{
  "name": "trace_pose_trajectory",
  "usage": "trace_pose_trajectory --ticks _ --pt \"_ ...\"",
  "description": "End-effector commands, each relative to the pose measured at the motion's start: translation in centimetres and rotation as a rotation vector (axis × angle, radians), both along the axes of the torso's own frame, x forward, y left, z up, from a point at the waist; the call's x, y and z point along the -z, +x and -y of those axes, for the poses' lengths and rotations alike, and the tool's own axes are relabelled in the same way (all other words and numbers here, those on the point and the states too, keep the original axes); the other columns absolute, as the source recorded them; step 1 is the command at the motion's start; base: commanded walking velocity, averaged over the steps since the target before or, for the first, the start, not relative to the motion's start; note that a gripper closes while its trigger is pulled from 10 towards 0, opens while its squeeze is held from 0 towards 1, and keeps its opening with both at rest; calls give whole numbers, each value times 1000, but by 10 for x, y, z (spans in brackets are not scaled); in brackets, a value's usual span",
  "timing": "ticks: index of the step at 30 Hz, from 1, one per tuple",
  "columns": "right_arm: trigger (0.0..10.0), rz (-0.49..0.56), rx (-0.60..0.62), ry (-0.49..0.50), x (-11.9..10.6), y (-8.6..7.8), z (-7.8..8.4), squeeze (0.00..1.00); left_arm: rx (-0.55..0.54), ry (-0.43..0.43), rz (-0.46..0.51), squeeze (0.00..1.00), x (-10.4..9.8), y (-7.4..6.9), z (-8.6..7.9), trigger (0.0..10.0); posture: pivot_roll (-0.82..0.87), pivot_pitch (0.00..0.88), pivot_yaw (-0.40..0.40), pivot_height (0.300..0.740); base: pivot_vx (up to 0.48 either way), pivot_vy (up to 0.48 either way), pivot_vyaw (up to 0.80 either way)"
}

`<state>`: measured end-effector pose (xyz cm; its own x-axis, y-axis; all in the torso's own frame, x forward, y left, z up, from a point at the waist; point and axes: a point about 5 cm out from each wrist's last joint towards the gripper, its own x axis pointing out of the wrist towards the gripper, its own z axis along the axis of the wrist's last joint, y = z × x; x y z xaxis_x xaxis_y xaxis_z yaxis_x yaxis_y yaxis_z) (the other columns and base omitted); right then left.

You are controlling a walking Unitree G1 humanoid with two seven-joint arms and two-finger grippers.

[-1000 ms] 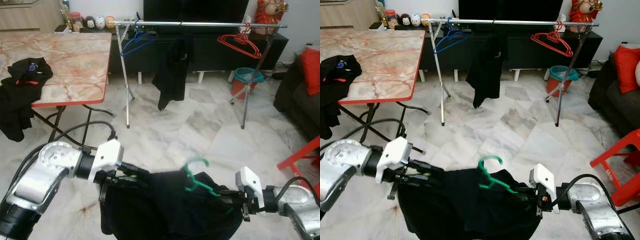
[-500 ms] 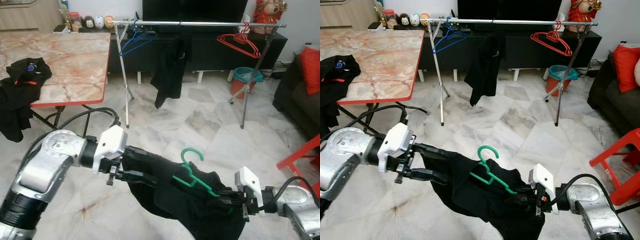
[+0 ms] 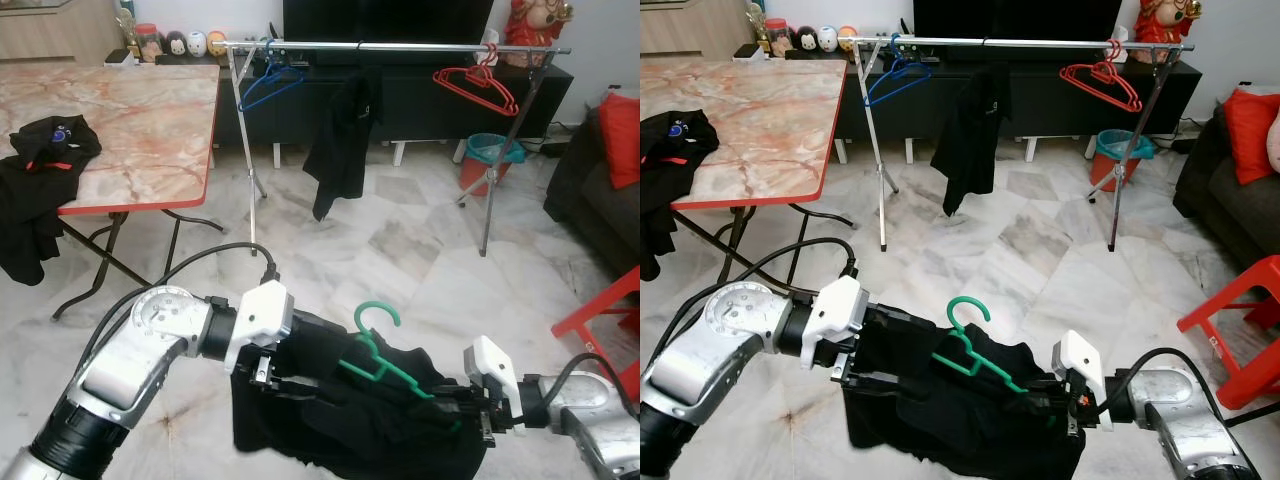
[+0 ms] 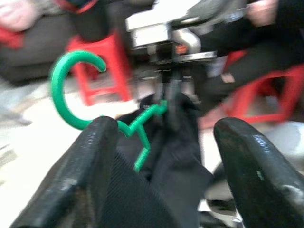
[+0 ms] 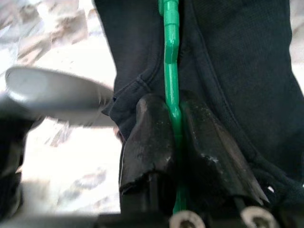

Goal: Hang hanger

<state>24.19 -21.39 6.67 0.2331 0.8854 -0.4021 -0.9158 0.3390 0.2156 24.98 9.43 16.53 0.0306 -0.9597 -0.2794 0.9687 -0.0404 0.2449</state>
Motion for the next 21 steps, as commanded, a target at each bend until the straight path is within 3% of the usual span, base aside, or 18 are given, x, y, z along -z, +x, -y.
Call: trace_pose_trajectory --ticks 1,2,3,4,9,15,18,21 --pt "0 64 27 18 -10 9 0 0 -63 31 38 525 4 1 3 10000 121 0 -50 740 0 0 0" --pt "0 72 45 30 -9 10 -4 0 -170 -6 62 125 6 5 7 10000 124 0 -48 740 0 0 0" --pt "0 72 45 30 -9 10 -4 0 -170 -6 62 125 6 5 7 10000 124 0 -48 740 0 0 0" --pt "0 73 55 36 -8 10 -6 0 -202 -27 70 0 6 5 8 10000 125 0 -47 740 0 0 0" --pt "0 71 95 63 -3 8 -10 0 -283 -60 63 0 11 -2 15 10000 129 0 -46 740 0 0 0" --pt "0 78 151 76 2 5 -12 0 -413 -159 144 0 -6 1 30 10000 126 0 -45 740 0 0 0" --pt "0 103 203 78 2 9 -11 0 -416 -117 180 0 -4 2 33 10000 120 0 -44 740 0 0 0" --pt "0 109 234 124 -2 10 -15 0 -480 -151 168 0 -2 4 37 10000 114 0 -45 740 0 0 0"
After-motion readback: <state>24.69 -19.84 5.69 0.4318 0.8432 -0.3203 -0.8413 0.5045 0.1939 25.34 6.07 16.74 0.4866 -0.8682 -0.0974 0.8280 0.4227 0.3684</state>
